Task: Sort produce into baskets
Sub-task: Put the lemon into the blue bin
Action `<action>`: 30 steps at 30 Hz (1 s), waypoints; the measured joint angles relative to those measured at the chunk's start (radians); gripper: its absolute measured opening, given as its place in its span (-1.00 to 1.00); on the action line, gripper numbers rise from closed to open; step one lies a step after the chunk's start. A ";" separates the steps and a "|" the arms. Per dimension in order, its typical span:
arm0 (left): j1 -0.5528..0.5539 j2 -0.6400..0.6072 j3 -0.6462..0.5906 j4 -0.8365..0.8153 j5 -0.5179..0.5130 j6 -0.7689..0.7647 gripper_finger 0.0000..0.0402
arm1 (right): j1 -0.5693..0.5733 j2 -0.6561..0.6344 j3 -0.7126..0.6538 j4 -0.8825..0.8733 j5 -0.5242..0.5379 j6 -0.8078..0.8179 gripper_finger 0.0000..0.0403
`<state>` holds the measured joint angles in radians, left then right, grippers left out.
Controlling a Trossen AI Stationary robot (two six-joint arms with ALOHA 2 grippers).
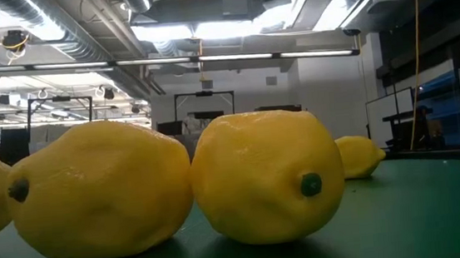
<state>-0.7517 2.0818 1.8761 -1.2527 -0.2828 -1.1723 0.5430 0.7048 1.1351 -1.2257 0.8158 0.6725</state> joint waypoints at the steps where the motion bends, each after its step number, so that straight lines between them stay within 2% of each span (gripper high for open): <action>1: 0.000 -0.026 -0.036 0.030 0.006 -0.004 0.80 | 0.000 0.000 0.000 -0.001 0.000 0.000 0.57; 8: 0.026 -0.202 -0.347 0.247 0.045 -0.099 0.80 | 0.000 0.000 0.000 -0.003 -0.001 0.000 0.57; 11: 0.050 -0.224 -0.461 0.369 0.087 -0.105 0.80 | 0.000 0.000 0.000 -0.003 -0.001 0.000 0.57; 16: 0.061 -0.223 -0.524 0.535 0.148 -0.090 0.80 | 0.000 0.000 0.000 -0.004 -0.002 0.000 0.57; 24: 0.026 -0.209 -0.596 0.541 0.128 -0.173 0.80 | 0.000 0.000 0.000 -0.004 -0.002 0.000 0.57; 30: 0.013 -0.206 -0.688 0.748 0.132 -0.218 0.80 | 0.000 0.000 0.000 -0.005 -0.003 0.000 0.57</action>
<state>-0.7391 1.8755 1.1881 -0.5051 -0.1513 -1.3904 0.5430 0.7048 1.1351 -1.2304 0.8127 0.6724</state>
